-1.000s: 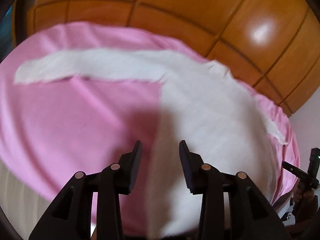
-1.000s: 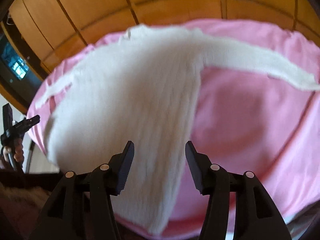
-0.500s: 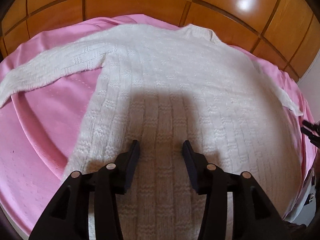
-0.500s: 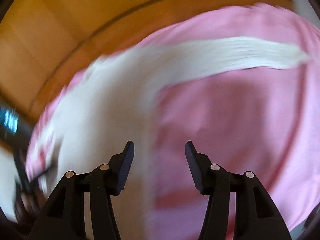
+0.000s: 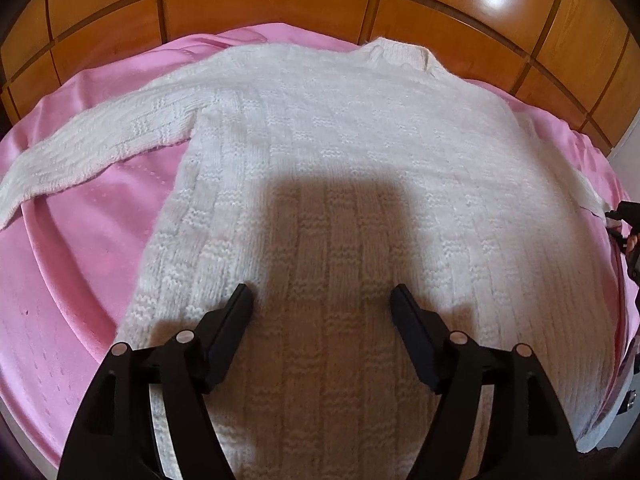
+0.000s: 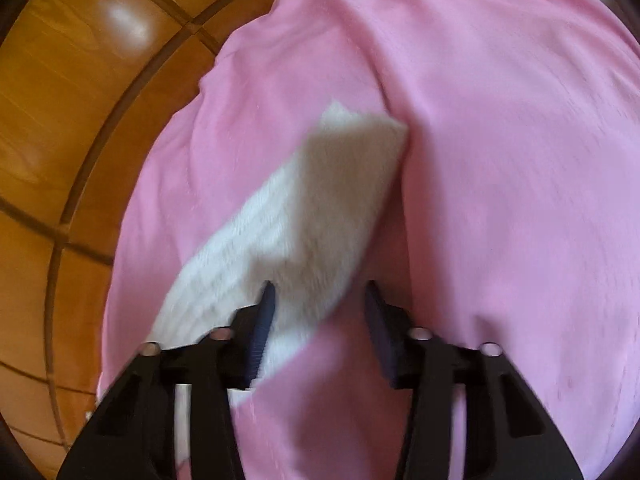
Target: Fold small clothes
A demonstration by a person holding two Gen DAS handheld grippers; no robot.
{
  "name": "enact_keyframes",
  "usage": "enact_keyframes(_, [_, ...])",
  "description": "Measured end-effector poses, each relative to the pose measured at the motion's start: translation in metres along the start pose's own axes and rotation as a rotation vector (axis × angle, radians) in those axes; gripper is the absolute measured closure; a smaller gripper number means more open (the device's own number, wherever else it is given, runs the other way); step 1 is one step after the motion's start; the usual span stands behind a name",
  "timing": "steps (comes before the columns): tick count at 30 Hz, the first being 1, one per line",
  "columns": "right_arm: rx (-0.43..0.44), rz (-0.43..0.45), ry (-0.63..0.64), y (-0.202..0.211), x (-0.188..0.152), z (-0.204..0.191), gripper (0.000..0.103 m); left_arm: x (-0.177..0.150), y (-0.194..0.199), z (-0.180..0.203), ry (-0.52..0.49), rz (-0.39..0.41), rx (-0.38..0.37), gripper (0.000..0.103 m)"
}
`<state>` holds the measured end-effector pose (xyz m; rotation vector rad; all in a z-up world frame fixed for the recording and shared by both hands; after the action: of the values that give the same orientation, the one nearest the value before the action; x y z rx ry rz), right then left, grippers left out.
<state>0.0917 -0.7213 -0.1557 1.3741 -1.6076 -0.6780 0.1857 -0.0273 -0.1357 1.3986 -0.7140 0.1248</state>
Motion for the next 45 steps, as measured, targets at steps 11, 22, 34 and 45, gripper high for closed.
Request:
enact_keyframes(11, [-0.086, 0.208, 0.128, 0.045, 0.016, -0.049, 0.099, 0.004, -0.001, -0.004, 0.016, 0.010, -0.029, 0.027])
enact_keyframes(22, [0.375, -0.082, 0.651, 0.100, -0.218, -0.244, 0.099, 0.027, 0.027, -0.007, 0.047, 0.117, -0.116, 0.027])
enact_keyframes(34, [0.548, -0.420, 0.946, 0.108, -0.451, -0.292, 0.056, 0.057, 0.032, -0.029, 0.129, 0.179, -0.203, 0.027])
enact_keyframes(45, [0.350, -0.287, 0.735, 0.106, -0.316, -0.160, 0.048, 0.118, -0.018, -0.036, 0.174, 0.150, -0.261, 0.028])
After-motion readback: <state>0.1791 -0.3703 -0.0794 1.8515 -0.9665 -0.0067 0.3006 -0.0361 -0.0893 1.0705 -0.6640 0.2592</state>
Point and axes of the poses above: each gripper's, at about its wrist camera, not at the fingertips, and y roughly against the way its jaws point, z to its right, x to its top, the point moved 7 cm from there along -y, roughly the way its jaws point, and after that the axes turned 15 degrees about -y, right-handed, at the moved point
